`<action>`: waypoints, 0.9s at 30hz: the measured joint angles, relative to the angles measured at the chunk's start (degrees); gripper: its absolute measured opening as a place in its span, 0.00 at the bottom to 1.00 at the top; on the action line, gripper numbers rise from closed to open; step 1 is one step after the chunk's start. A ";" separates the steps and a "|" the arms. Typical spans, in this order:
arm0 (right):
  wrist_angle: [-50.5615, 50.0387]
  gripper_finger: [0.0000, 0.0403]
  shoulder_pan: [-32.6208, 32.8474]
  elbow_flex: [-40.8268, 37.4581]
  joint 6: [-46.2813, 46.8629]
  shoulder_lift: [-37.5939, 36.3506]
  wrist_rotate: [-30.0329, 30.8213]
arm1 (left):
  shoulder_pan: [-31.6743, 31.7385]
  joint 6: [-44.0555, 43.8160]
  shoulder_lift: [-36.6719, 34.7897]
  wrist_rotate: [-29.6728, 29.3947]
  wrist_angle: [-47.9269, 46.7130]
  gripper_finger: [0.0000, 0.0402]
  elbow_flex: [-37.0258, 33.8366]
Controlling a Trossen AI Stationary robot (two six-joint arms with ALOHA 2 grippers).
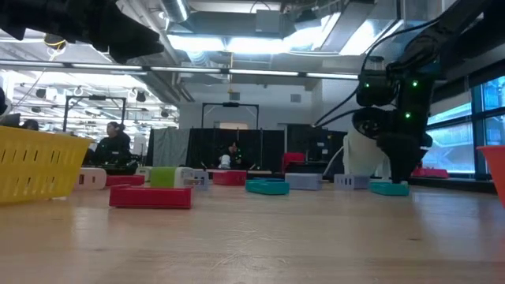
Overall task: Pick & Place Office items
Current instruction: Put the white digital timer into the yellow bin
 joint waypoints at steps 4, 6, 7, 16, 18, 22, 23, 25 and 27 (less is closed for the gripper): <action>0.31 0.71 0.02 0.81 -0.28 -0.08 0.35 | 0.00 -0.02 0.33 0.00 0.00 0.52 0.00; 0.60 0.71 -0.27 1.08 -0.44 -0.11 0.30 | 0.00 -0.41 0.59 0.01 -0.03 0.52 0.00; 0.37 0.71 -0.35 1.08 -0.46 -0.11 0.29 | 0.00 -0.70 0.79 0.02 -0.06 0.52 0.00; -0.07 0.71 -0.39 1.08 -0.26 -0.11 0.80 | 0.00 -1.42 3.28 0.83 -0.21 0.52 0.00; -0.10 0.71 -0.39 1.08 -0.19 -0.11 0.79 | 0.00 -1.46 3.76 0.83 -0.20 0.52 0.00; -0.28 0.71 -0.34 1.08 1.01 -0.11 -0.64 | 0.00 -1.44 4.40 0.83 -0.12 0.52 0.00; -0.31 0.71 -0.30 1.08 1.48 -0.13 -1.20 | 0.00 -1.44 4.43 0.83 0.01 0.52 0.00; -0.67 0.71 -0.20 1.08 2.22 -0.13 -2.95 | 0.00 -1.26 4.42 0.83 0.23 0.52 0.00; -0.68 0.71 0.20 1.08 3.11 -0.13 -3.95 | 0.00 -0.27 4.42 0.83 1.37 0.52 0.00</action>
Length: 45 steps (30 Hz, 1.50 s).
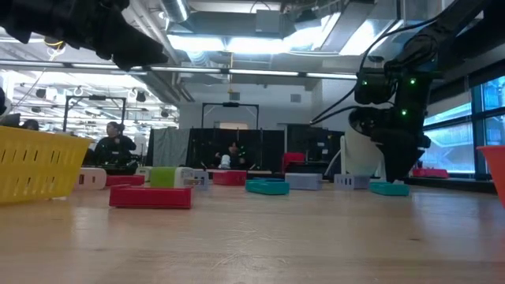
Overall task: Pick & Place Office items
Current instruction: Put the white digital timer into the yellow bin, then adjust the white lamp
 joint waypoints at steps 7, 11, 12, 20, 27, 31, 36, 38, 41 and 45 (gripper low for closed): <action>0.00 0.69 2.57 0.86 2.73 -0.04 -0.83 | 0.00 3.37 -0.33 -0.05 5.20 0.52 0.00; -0.71 0.67 4.25 4.24 2.95 -0.04 -1.25 | 0.00 3.02 -0.85 -0.50 5.80 0.52 0.00; -0.93 0.67 4.66 5.19 2.93 -0.04 -1.27 | 0.00 2.83 -0.99 -0.52 5.90 0.52 0.00; -2.18 0.66 7.12 7.52 7.31 -0.04 -2.76 | 0.00 1.88 -1.68 -0.42 5.42 0.52 0.00; -1.41 0.66 11.17 7.52 11.95 -0.07 -2.56 | 0.00 1.88 -1.66 -0.19 4.66 0.52 0.00; 1.07 0.66 14.47 7.64 13.48 -1.81 -1.07 | 0.00 1.91 -1.66 -0.20 4.66 0.52 0.00; -0.02 0.66 17.57 11.31 13.76 -7.58 6.19 | 0.00 2.14 -1.66 -0.26 4.68 0.52 0.00; -2.86 0.66 18.41 12.73 14.07 -10.76 10.32 | 0.00 1.79 -1.67 -0.28 4.68 0.52 0.00; -9.02 0.66 18.50 13.11 16.44 -16.16 13.10 | -0.02 1.01 -1.68 -0.19 4.67 0.52 0.00; -16.46 0.66 18.37 13.11 19.85 -21.73 14.89 | -0.02 1.13 -1.66 -0.09 4.66 0.52 0.00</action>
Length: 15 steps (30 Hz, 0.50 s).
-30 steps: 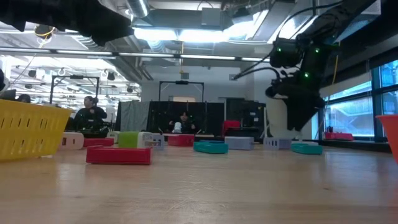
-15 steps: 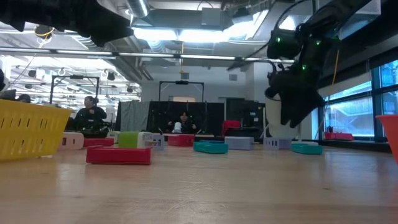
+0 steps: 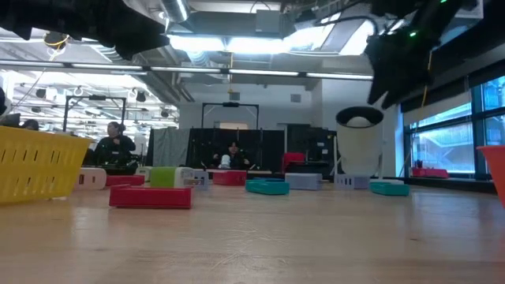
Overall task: Pick & Place Office items
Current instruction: Adjust the white lamp
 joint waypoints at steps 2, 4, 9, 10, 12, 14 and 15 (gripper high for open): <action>-2.50 0.66 0.00 0.00 0.80 -1.90 1.12 | 0.00 0.70 0.00 0.02 0.01 0.52 0.00; -3.55 0.66 0.00 -0.02 2.33 -3.21 4.27 | 0.00 1.03 0.00 0.02 0.02 0.52 0.00; -1.16 0.66 -2.44 -0.02 4.93 -3.83 10.67 | 0.00 1.18 0.00 -0.03 0.43 0.52 0.00; -0.81 0.66 -3.16 -0.02 4.51 -3.63 11.48 | 0.00 1.16 0.00 0.00 0.61 0.52 0.00; 0.08 0.66 -4.23 -0.04 4.23 -2.70 11.76 | 0.00 1.14 0.00 0.04 0.79 0.52 0.00; 0.27 0.66 -4.97 -0.07 3.95 -2.00 13.22 | 0.00 1.14 0.00 0.04 1.02 0.52 0.00; 0.57 0.66 -5.31 -0.07 3.79 -1.72 14.47 | 0.00 1.16 0.00 0.04 1.01 0.52 0.00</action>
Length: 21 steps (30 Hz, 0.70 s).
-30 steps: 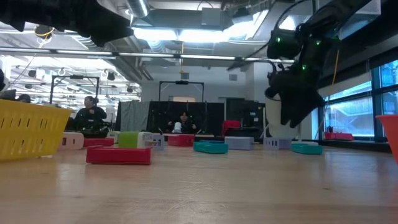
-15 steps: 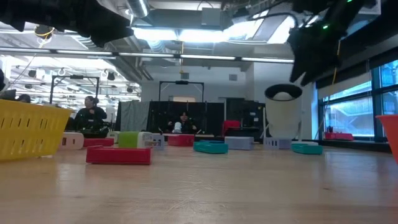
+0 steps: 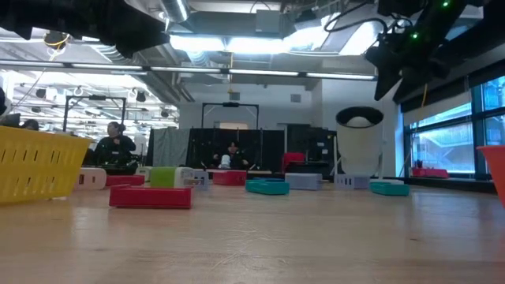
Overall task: Pick & Place Office items
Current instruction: Adjust the white lamp
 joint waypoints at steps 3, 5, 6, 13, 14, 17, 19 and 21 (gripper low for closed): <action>0.40 0.64 -1.42 0.00 -0.94 1.02 2.05 | 0.00 0.02 0.00 0.02 0.00 0.52 0.00; 0.80 0.62 -2.64 0.00 -1.65 1.52 2.54 | 0.00 0.02 0.00 0.02 0.02 0.52 0.00; 0.84 0.61 -3.39 0.00 -1.67 1.91 2.33 | 0.00 0.02 0.00 0.02 0.00 0.52 0.00; 4.83 0.58 -6.62 0.00 -4.94 3.14 -0.59 | 0.00 0.02 0.00 0.04 0.02 0.52 0.00; 5.21 0.58 -7.01 0.00 -5.55 3.29 -0.63 | 0.00 0.00 0.00 0.04 0.04 0.52 0.00; 5.76 0.58 -8.35 0.00 -5.95 3.92 -1.59 | 0.00 -0.32 0.00 0.04 0.02 0.52 0.00; 5.87 0.58 -9.08 0.00 -6.29 4.53 -1.94 | 0.00 -0.35 0.00 0.04 0.04 0.52 0.00; 6.71 0.58 -9.68 0.00 -7.38 5.22 -2.11 | 0.00 -0.37 0.00 0.04 0.04 0.52 0.00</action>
